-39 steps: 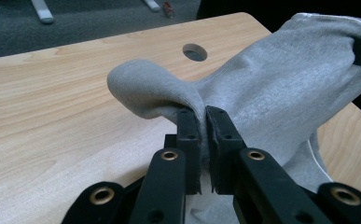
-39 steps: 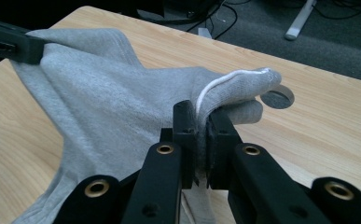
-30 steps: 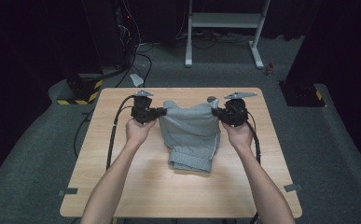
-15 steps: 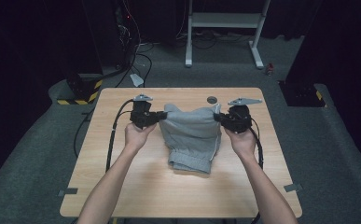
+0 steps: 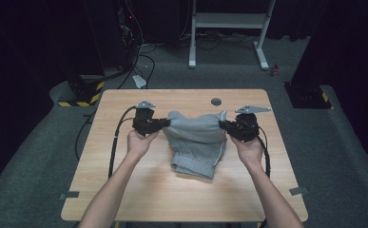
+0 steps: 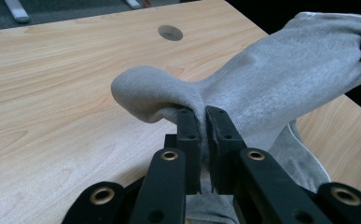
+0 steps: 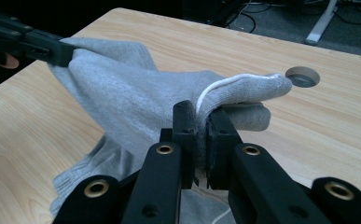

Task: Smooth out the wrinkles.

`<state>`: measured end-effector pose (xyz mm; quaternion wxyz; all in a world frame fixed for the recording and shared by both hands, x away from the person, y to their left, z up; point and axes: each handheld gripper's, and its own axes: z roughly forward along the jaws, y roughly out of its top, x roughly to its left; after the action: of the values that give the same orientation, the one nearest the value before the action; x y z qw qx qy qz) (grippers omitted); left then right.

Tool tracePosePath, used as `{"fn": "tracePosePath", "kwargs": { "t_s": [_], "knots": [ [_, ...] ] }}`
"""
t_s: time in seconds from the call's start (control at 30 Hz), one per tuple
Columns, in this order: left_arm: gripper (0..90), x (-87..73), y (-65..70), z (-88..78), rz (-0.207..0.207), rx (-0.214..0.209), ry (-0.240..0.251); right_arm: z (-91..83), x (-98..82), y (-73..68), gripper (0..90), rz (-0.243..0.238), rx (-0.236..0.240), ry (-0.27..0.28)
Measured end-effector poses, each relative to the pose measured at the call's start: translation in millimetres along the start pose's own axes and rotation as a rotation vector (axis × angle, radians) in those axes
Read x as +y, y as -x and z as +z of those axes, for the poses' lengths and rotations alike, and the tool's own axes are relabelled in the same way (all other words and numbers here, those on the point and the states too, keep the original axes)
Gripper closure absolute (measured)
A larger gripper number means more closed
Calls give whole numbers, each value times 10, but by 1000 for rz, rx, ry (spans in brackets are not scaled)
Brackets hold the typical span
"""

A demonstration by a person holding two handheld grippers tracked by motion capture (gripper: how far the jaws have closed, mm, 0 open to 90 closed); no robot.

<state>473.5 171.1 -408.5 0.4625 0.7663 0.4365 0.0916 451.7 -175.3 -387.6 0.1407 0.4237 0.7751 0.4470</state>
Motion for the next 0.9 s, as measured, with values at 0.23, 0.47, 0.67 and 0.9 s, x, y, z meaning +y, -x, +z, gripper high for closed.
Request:
{"fn": "tracePosePath", "kwargs": {
  "t_s": [0.23,0.47,0.67,0.9],
  "knots": [
    [843,-98,2,-17,-2,-11,0,-36,-102,-75,845,-7,17,-3],
    [841,-218,13,-27,6,-27,-18,-57,-289,-152,844,-13,26,-18],
    [840,-345,31,-47,24,-37,-36,-69,-505,-235,844,-8,41,-33],
    [836,-553,50,-47,20,-60,-54,-48,-778,-337,842,-19,37,-59]
  ]
}}
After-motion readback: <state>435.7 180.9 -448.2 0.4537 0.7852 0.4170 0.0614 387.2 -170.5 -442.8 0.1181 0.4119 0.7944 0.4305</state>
